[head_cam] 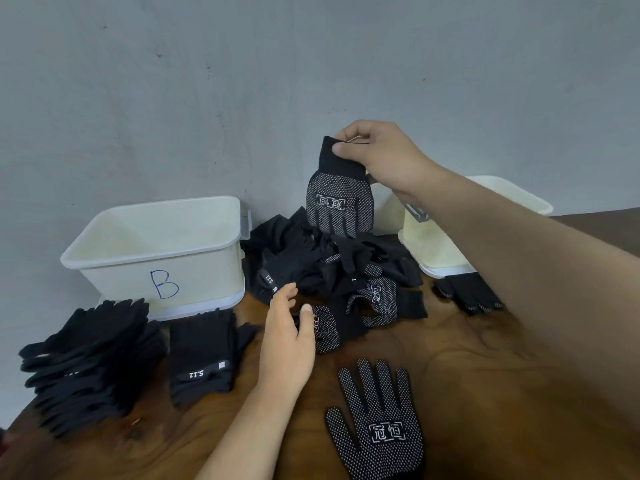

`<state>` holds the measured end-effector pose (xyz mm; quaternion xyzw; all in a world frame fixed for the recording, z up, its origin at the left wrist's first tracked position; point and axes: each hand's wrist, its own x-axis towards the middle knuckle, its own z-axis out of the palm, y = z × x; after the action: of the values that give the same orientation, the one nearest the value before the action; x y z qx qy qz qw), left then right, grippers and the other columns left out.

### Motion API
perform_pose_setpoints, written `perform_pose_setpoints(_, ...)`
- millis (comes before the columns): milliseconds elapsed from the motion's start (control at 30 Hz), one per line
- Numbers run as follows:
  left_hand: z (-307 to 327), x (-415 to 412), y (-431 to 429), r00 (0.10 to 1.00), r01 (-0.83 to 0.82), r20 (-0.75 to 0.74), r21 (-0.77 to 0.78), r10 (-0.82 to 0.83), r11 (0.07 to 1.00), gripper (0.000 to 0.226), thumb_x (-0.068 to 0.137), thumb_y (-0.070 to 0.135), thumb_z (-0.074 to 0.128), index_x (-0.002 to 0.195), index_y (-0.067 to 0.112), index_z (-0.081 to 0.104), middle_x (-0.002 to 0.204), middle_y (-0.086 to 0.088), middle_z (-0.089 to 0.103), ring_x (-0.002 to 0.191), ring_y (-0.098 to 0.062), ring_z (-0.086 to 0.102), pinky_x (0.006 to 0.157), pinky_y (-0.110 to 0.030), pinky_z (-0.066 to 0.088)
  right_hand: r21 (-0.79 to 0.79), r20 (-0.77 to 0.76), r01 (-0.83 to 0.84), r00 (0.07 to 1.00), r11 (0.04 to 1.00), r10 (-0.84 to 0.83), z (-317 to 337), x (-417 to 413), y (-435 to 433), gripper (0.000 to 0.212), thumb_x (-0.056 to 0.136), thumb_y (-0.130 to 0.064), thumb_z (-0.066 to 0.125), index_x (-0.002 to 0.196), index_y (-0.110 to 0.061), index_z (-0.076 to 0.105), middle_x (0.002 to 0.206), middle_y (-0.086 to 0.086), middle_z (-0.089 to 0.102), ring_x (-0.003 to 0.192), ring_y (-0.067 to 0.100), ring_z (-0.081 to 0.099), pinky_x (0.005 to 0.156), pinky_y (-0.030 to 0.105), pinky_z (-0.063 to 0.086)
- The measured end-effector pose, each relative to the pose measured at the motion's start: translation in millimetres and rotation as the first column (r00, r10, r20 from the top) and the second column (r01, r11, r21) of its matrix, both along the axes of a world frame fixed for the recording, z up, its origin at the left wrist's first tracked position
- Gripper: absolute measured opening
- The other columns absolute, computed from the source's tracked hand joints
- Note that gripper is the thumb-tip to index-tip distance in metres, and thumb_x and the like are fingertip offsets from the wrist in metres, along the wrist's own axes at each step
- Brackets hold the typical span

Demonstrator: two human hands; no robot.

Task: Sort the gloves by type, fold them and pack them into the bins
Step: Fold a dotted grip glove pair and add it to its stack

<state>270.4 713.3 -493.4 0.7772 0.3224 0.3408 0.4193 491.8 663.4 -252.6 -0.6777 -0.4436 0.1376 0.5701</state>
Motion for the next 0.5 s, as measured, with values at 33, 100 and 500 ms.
perform_pose_setpoints(33,1,0,0,1.000,-0.011,0.020,-0.016,0.012,1.000,0.043,0.109,0.031,0.051,0.151,0.030,0.043,0.145,0.014,0.053,0.133,-0.001,0.052,0.115,-0.034,0.045,-0.006,-0.035,-0.017,0.999,1.000,0.017,-2,-5,4,0.004,0.101,-0.014,0.072,0.102,-0.017,0.073,0.087,-0.001,0.076,0.070,0.013,0.071,0.057,0.026,0.054)
perform_pose_setpoints(100,2,0,1,0.999,-0.022,0.047,-0.040,0.024,0.999,0.043,0.110,0.033,0.049,0.151,0.030,0.041,0.143,0.014,0.055,0.132,-0.002,0.054,0.115,-0.035,0.045,-0.004,-0.093,-0.029,0.995,1.000,0.029,-6,-11,16,0.006,0.102,-0.012,0.070,0.102,-0.018,0.072,0.086,-0.001,0.076,0.070,0.014,0.071,0.059,0.028,0.055)
perform_pose_setpoints(500,0,2,1,0.995,-0.031,0.093,-0.058,0.037,0.998,0.048,0.110,0.030,0.052,0.156,0.027,0.037,0.150,0.018,0.046,0.133,0.004,0.049,0.104,-0.011,0.034,-0.676,0.551,0.189,0.772,0.713,0.318,-89,18,-7,0.054,0.087,-0.005,0.068,0.136,-0.025,0.065,0.135,-0.004,0.065,0.119,0.017,0.060,0.093,0.023,0.043)
